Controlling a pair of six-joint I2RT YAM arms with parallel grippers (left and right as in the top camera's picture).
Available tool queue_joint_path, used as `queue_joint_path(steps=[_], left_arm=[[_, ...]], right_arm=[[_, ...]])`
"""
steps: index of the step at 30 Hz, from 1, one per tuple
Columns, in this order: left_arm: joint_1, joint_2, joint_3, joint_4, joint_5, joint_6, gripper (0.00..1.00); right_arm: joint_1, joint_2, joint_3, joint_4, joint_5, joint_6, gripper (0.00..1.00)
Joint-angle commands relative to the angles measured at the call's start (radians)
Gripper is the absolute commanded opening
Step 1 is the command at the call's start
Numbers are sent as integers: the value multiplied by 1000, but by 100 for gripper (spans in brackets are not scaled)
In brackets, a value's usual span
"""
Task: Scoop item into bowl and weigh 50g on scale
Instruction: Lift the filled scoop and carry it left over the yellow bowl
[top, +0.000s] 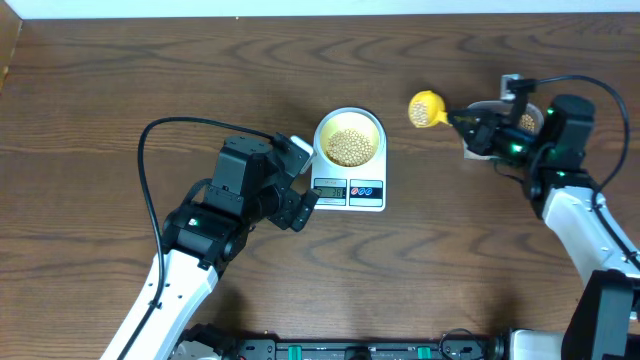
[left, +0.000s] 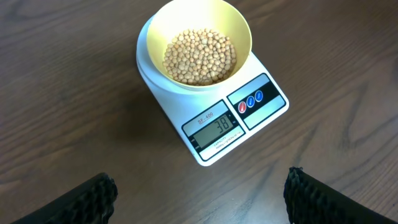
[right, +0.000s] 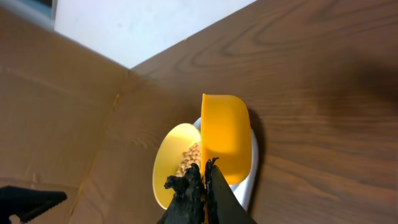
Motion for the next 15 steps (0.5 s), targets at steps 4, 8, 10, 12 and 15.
queue_joint_path(steps=[4, 8, 10, 12, 15], left_arm=[[4, 2, -16, 3, 15, 13, 88], [4, 2, -16, 3, 15, 13, 88], [4, 2, -16, 3, 15, 13, 88], [4, 2, -16, 3, 15, 13, 88], [4, 2, -16, 3, 15, 13, 88]], right_arm=[[100, 7, -1, 53, 43, 87, 1], [149, 7, -1, 82, 71, 102, 1], [174, 7, -1, 83, 103, 101, 1], [202, 7, -1, 83, 138, 101, 1], [241, 7, -1, 83, 180, 101, 1]])
